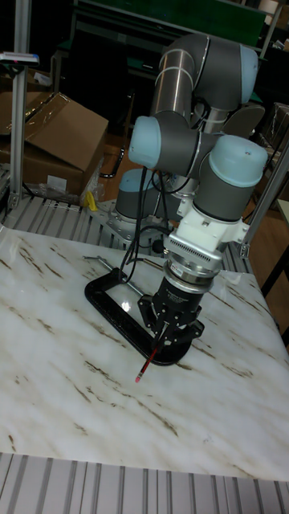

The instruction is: Insert the pencil into the pencil sharpener

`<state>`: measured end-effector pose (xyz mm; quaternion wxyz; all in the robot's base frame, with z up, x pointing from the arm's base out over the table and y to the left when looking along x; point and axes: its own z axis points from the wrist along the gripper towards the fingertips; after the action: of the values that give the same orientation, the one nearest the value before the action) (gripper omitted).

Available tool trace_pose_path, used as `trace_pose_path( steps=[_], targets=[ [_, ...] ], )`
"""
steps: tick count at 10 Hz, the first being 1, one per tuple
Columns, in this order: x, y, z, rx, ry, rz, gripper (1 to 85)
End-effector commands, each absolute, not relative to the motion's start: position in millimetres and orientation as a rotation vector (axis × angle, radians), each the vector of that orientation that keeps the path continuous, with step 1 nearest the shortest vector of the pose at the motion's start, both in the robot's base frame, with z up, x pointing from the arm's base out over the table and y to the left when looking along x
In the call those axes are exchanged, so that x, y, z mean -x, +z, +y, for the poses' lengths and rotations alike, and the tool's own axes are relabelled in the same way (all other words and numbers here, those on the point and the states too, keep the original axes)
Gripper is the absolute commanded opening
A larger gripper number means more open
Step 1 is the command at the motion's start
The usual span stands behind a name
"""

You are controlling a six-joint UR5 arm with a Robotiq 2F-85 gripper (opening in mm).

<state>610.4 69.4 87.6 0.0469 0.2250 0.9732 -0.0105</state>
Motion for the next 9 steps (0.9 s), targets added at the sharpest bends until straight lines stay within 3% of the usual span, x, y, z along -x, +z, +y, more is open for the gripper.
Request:
trace_pose_path(
  steps=[1,9],
  targets=[
    [-614.5,88.0,78.6,-0.693,-0.006,2.964,1.0],
    [-609.5,87.6,92.6,-0.564,0.064,3.020,1.0]
  ],
)
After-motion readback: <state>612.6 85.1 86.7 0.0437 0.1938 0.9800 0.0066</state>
